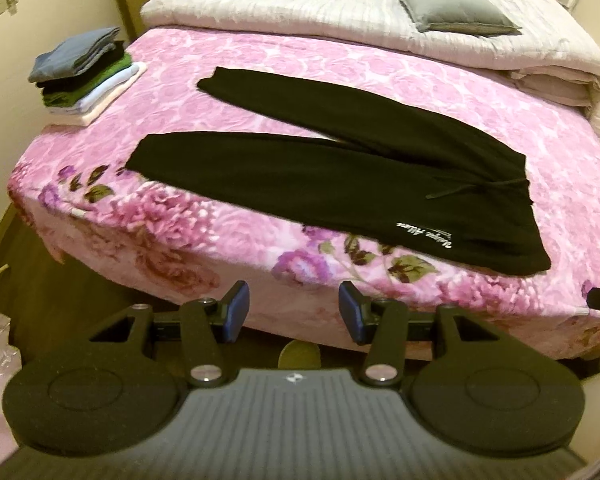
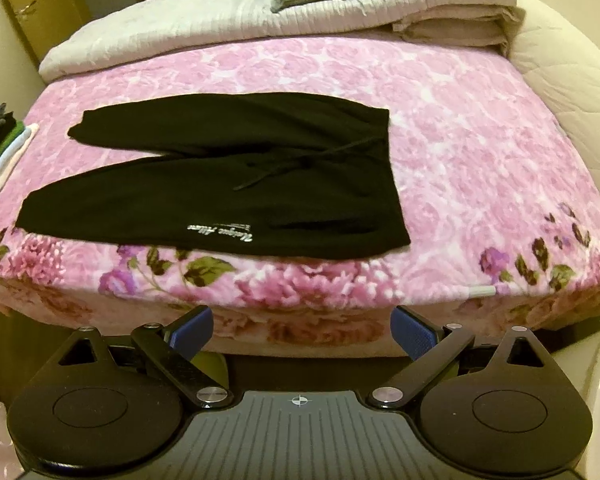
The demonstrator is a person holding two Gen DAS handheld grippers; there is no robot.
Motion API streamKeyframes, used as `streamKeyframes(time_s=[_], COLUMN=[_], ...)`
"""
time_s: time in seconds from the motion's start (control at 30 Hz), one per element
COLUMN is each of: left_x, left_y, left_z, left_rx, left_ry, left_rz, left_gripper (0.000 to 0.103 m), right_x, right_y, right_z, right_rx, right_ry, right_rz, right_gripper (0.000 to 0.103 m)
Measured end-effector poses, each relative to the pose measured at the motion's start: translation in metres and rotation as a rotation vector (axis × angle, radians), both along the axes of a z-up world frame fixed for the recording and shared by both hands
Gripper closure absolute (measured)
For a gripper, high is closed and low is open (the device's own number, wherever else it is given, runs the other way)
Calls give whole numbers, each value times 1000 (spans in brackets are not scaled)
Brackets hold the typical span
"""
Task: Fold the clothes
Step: 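Raise both open grippers away from the flattened trousers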
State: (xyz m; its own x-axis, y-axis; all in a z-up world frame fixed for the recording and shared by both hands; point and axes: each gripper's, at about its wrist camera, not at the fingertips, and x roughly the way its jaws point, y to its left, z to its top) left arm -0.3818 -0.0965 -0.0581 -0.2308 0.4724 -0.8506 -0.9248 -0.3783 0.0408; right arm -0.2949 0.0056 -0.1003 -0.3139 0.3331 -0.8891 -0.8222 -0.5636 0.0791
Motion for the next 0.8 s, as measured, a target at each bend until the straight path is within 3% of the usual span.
streamKeyframes(time_s=[0.4,0.8], left_x=[-29,-71], left_y=[17,86], left_z=[1,-12], left_rx=[-13,-45], left_ry=[24,19], left_rz=[51,31], left_gripper=[58,58], right_x=[-31,-94], right_y=[12,46], right_z=[-5,-17], right_rx=[-12,-47], right_ry=[16,-6], right_rz=[49,48], right_gripper=[5,5])
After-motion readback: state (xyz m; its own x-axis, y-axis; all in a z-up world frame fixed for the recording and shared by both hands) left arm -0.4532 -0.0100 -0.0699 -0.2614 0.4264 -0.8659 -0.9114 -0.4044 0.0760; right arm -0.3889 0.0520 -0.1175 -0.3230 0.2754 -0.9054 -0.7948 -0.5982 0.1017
